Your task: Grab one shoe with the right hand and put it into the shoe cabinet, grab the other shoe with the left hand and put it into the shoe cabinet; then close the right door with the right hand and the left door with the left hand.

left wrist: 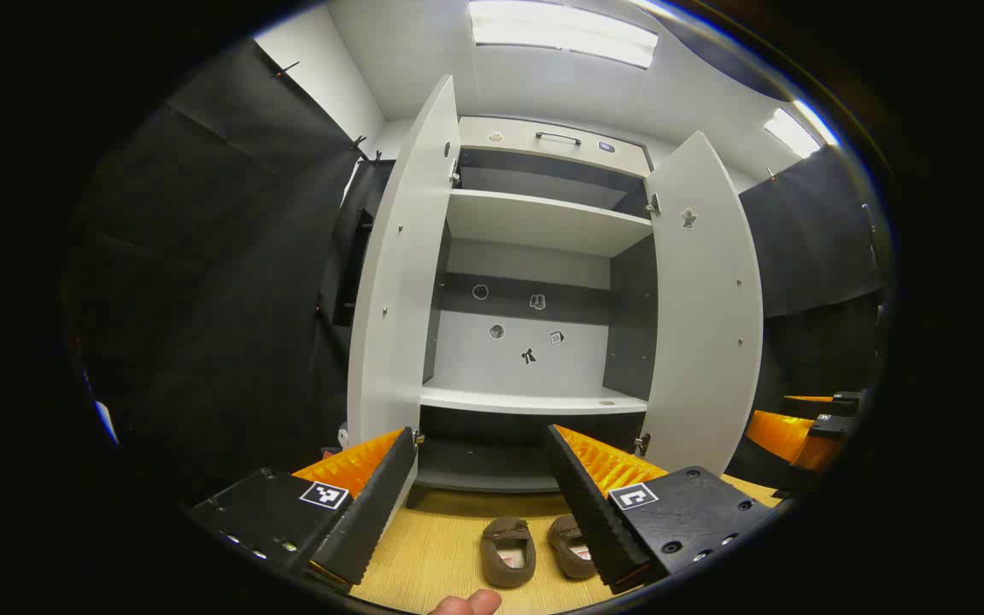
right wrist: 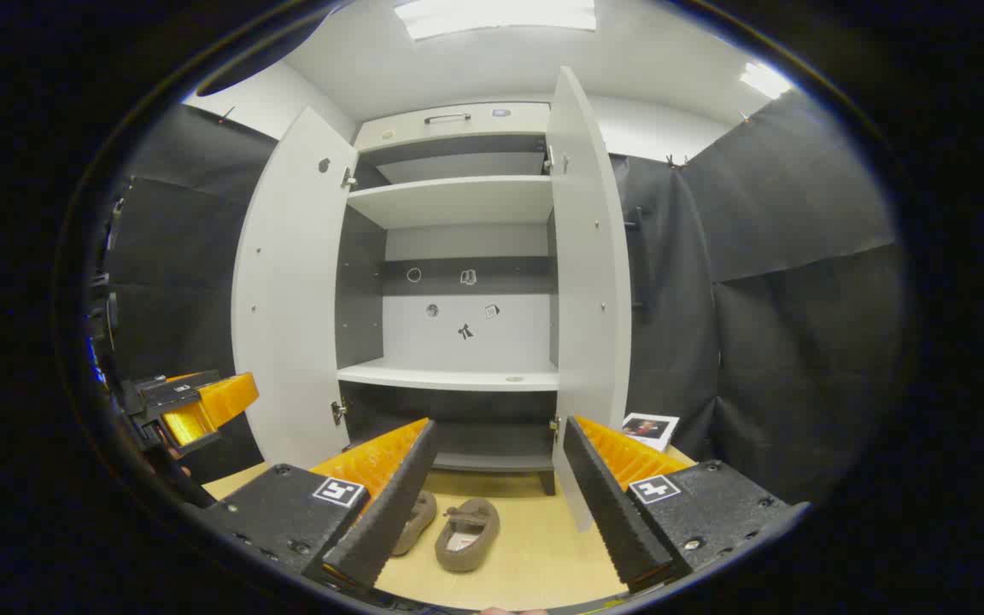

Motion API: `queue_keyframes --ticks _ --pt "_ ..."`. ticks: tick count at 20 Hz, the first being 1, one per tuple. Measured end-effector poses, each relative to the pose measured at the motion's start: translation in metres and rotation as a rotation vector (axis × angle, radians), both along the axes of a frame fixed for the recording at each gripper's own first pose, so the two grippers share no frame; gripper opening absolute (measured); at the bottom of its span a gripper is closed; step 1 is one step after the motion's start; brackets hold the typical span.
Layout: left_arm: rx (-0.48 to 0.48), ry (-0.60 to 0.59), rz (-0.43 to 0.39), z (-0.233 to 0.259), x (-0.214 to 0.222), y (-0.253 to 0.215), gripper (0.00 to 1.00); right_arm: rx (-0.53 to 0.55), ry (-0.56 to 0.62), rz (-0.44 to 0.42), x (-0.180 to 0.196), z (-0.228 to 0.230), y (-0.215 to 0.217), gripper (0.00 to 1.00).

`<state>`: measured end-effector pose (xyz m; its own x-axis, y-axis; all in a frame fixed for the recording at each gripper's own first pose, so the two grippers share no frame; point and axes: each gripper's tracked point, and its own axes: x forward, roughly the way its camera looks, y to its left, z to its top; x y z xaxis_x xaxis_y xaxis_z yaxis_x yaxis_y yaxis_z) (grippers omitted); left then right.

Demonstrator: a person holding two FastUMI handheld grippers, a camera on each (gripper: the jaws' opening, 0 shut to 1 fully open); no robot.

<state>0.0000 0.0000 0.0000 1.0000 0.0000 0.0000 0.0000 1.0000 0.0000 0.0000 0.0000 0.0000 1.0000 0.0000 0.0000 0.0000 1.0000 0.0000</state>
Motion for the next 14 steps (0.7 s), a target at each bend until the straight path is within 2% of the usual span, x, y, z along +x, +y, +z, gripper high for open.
queue_keyframes --ticks 1,14 --pt "-0.001 -0.003 -0.004 0.0001 0.0006 -0.0006 0.95 -0.001 0.001 0.000 0.0003 0.0003 0.0002 0.98" --pt "0.008 0.007 -0.003 -0.0020 -0.0003 0.0009 0.95 -0.016 0.015 -0.004 -0.0008 -0.0068 0.0029 0.98"
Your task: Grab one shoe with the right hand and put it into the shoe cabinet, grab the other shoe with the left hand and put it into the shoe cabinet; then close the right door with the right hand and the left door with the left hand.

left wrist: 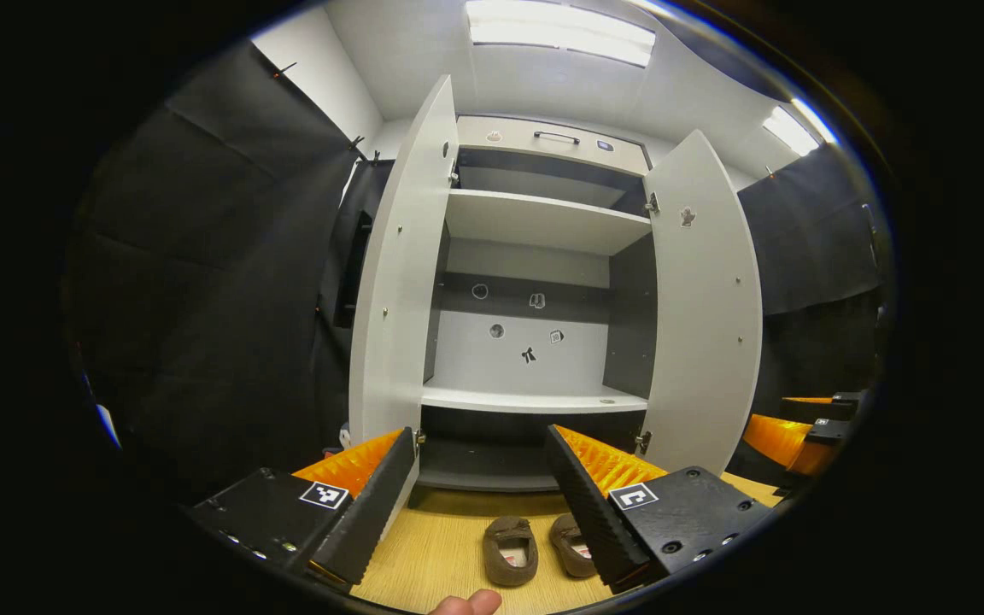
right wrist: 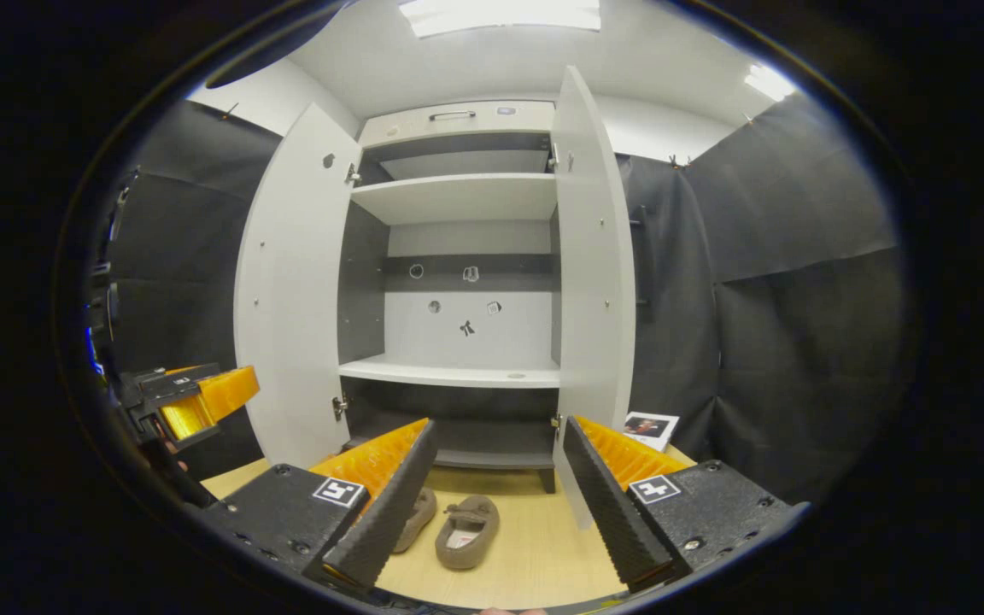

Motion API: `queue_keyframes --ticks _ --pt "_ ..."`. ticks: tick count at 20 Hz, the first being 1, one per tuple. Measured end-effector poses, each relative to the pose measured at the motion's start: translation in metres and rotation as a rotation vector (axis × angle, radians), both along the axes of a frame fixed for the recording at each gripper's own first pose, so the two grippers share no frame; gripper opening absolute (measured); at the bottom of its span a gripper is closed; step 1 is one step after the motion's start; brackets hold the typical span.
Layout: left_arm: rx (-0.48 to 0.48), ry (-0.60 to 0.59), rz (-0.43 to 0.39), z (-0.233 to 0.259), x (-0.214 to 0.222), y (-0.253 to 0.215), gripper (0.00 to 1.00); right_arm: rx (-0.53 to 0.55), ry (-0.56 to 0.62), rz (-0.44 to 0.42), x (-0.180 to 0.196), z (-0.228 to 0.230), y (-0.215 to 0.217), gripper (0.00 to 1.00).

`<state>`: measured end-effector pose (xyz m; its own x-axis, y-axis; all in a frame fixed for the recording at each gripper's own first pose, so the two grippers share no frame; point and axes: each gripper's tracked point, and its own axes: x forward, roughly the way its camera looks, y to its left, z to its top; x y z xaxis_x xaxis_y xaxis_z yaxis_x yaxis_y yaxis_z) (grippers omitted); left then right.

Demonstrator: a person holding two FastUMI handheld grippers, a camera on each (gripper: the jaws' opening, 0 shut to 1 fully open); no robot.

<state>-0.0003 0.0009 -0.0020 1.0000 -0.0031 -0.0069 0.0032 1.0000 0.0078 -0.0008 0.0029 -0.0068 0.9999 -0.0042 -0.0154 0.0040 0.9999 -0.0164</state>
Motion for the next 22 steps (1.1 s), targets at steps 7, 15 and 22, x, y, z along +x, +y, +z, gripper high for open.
queue_keyframes --ticks 7,15,22 --pt "0.002 0.002 0.011 -0.001 0.000 0.001 0.95 0.002 0.021 0.016 0.006 -0.003 0.001 0.98" --pt "-0.008 0.019 0.017 -0.003 -0.001 0.002 0.95 -0.010 0.072 0.085 0.041 -0.016 0.023 0.98" --pt "-0.011 0.017 0.025 -0.003 0.000 0.002 0.95 -0.065 0.180 0.152 0.093 -0.072 0.053 0.95"
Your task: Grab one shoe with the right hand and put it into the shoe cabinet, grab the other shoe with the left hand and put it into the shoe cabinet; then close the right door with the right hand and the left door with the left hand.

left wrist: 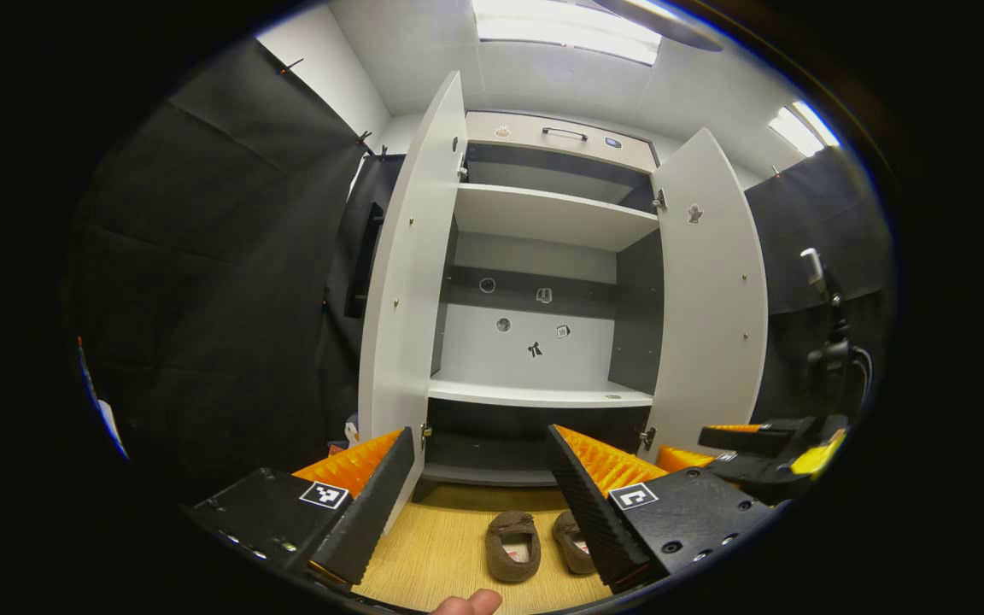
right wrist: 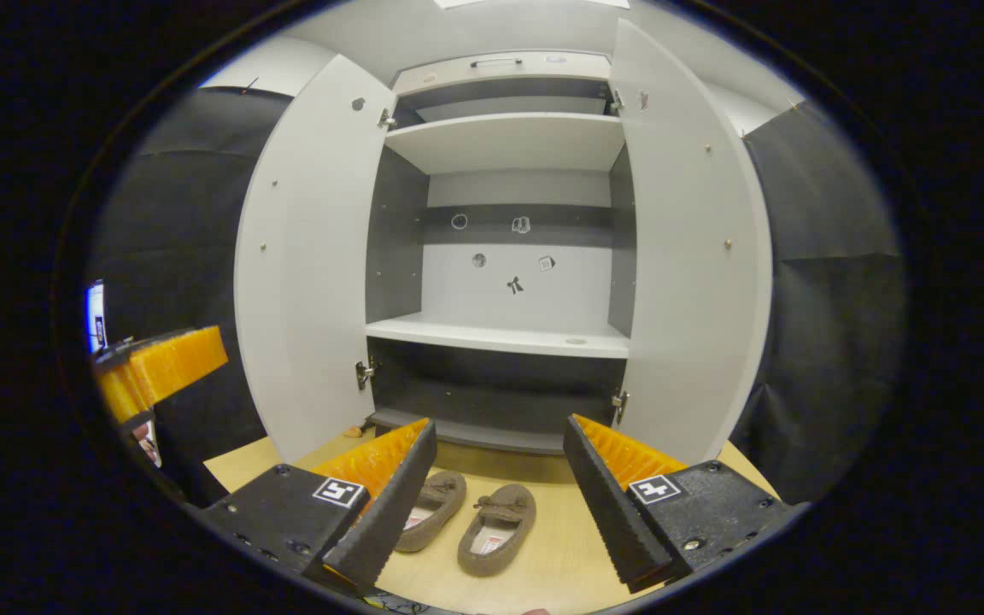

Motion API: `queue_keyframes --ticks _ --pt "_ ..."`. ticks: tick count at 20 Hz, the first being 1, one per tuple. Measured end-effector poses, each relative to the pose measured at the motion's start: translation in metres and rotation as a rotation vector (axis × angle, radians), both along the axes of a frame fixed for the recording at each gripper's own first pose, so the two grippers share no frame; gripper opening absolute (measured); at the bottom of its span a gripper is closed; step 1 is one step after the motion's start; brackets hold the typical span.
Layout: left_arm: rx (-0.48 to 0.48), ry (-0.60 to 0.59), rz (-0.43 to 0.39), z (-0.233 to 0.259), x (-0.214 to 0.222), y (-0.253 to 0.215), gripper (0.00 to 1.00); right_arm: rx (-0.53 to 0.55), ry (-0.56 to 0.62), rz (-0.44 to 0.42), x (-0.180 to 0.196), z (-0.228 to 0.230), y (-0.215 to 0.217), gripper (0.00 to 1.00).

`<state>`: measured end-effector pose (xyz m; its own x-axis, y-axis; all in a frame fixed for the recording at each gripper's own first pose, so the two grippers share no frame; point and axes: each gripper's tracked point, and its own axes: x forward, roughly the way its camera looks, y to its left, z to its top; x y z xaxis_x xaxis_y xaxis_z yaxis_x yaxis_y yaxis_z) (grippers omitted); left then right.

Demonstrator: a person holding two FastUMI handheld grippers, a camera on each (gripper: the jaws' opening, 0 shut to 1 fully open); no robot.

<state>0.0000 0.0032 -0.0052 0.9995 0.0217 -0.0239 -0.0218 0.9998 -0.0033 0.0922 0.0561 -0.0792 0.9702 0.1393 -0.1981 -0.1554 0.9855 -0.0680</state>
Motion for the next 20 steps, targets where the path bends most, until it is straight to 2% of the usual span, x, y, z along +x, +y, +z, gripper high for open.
queue_keyframes --ticks 1,2,3,6,7,12,15,16,17,18,20 --pt "0.000 0.001 0.001 0.000 0.000 0.000 0.95 -0.020 0.025 -0.005 0.008 -0.017 0.002 0.97" --pt "0.000 0.002 0.003 -0.001 0.000 0.001 0.95 -0.038 0.057 0.004 0.016 -0.035 0.006 0.94" --pt "-0.001 0.006 0.006 -0.001 0.000 0.001 0.95 -0.055 0.102 0.020 0.022 -0.055 0.012 0.96" --pt "-0.005 0.013 0.014 -0.001 0.000 0.002 0.95 -0.079 0.246 0.047 0.033 -0.122 0.022 0.94" --pt "-0.005 0.014 0.017 -0.002 0.000 0.002 0.95 -0.078 0.295 0.056 0.035 -0.143 0.025 0.82" --pt "-0.013 0.020 0.040 -0.002 0.000 0.003 0.95 -0.140 0.464 0.038 0.051 -0.223 0.019 0.75" --pt "-0.027 0.011 0.058 -0.002 0.003 0.005 0.95 -0.193 0.524 0.017 0.072 -0.257 0.013 0.62" --pt "-0.028 0.019 0.061 -0.004 0.003 0.005 0.95 -0.205 0.553 0.001 0.077 -0.268 0.010 0.64" --pt "-0.028 0.027 0.064 -0.006 0.003 0.006 0.95 -0.203 0.580 -0.017 0.082 -0.277 0.008 0.57" --pt "-0.026 0.035 0.067 -0.009 0.004 0.007 0.95 -0.191 0.585 -0.032 0.086 -0.283 0.008 0.52" --pt "-0.026 0.047 0.080 -0.012 0.004 0.008 0.95 -0.193 0.552 -0.056 0.097 -0.289 0.005 0.51"
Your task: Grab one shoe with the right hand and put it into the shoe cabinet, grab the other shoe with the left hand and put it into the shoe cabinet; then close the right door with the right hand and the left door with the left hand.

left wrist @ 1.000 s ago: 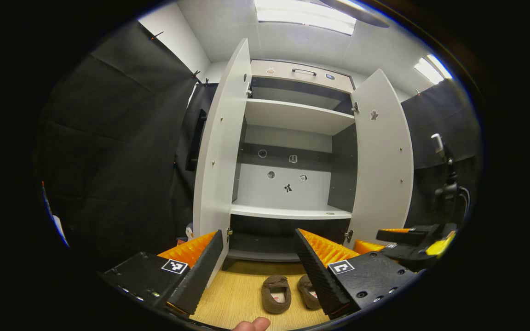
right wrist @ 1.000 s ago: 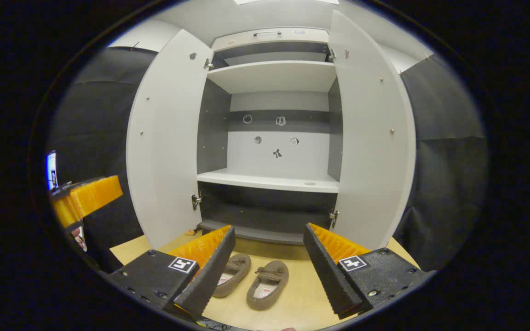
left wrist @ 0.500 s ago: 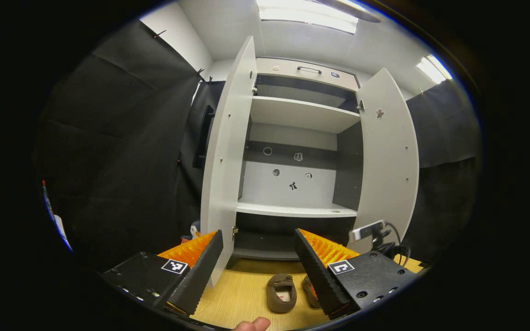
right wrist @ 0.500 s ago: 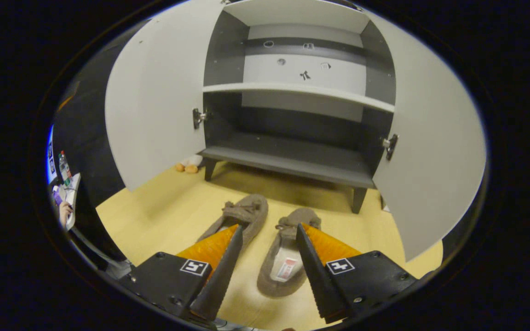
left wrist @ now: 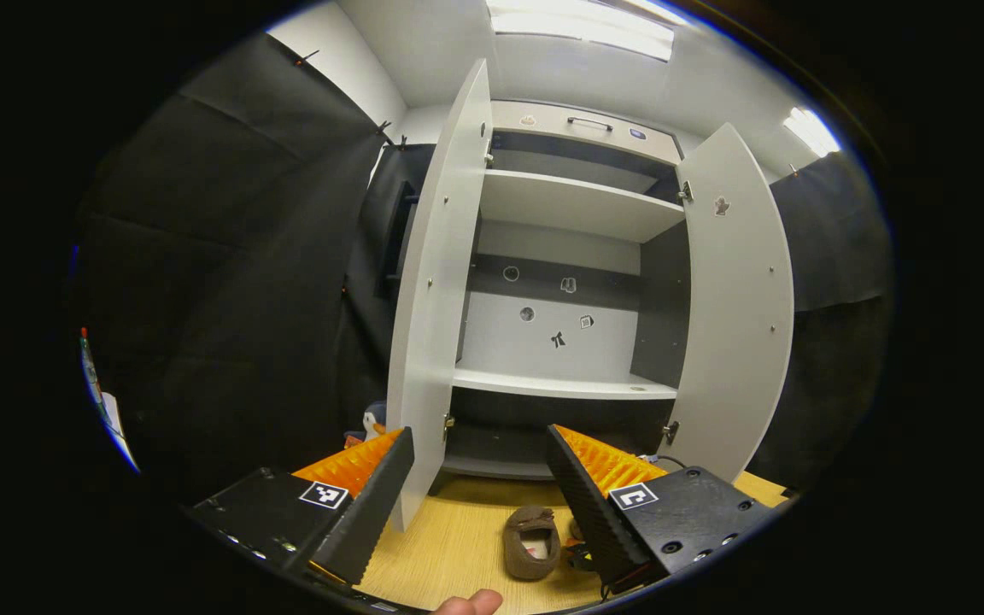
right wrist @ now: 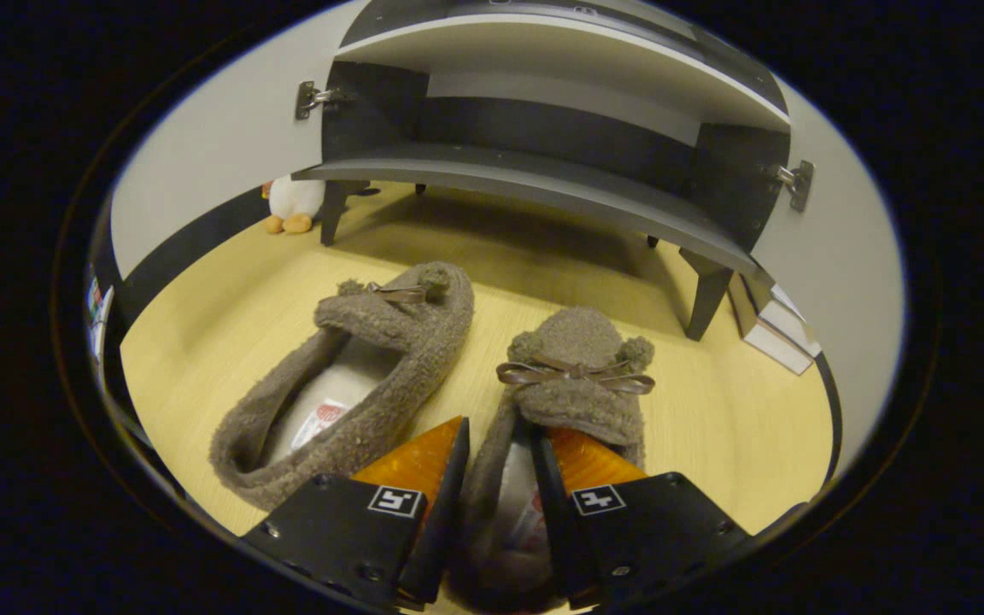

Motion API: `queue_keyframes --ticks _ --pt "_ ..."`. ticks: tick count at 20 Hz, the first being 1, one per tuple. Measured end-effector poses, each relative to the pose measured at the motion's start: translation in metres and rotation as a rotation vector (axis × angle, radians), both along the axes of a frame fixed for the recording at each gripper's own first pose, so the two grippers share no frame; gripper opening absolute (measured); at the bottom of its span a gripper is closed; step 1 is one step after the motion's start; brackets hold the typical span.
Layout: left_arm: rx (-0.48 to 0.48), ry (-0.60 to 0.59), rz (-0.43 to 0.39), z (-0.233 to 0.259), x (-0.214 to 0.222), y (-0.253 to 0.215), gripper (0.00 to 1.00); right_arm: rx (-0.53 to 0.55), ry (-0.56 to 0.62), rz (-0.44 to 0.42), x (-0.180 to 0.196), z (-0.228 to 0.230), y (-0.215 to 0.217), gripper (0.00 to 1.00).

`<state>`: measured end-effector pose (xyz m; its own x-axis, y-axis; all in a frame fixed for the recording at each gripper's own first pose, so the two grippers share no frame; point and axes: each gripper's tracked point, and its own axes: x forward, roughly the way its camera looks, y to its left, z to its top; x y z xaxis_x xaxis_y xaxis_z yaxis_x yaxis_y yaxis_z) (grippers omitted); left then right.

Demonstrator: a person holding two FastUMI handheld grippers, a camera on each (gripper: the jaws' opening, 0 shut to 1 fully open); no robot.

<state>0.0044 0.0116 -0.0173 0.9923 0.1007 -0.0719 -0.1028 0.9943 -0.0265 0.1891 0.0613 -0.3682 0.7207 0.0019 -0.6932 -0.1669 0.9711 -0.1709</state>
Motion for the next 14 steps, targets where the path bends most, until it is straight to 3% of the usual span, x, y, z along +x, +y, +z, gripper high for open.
queue_keyframes --ticks 1,2,3,4,6,9,14 --pt "-0.002 0.003 0.007 -0.001 0.001 0.000 0.95 0.002 -0.030 -0.004 0.004 -0.001 0.000 0.42" --pt "-0.003 0.008 0.012 -0.001 0.001 0.001 0.95 0.005 -0.047 -0.011 0.006 -0.002 0.000 0.43" --pt "-0.006 0.014 0.015 -0.003 0.001 0.001 0.95 0.017 -0.065 -0.024 0.008 0.000 0.000 0.35" --pt "-0.009 0.017 0.015 -0.004 0.001 0.001 0.95 0.023 -0.074 -0.043 0.007 0.001 -0.003 0.37" --pt "-0.013 0.019 0.013 -0.006 0.001 0.001 0.95 0.047 -0.076 -0.054 0.007 0.002 -0.002 0.22" --pt "-0.005 0.022 0.007 -0.006 0.001 0.001 0.95 0.078 -0.090 0.000 0.002 0.011 0.004 0.09" --pt "-0.003 0.026 -0.021 -0.005 -0.001 -0.002 0.95 0.124 -0.196 0.043 -0.016 0.060 -0.002 0.07"
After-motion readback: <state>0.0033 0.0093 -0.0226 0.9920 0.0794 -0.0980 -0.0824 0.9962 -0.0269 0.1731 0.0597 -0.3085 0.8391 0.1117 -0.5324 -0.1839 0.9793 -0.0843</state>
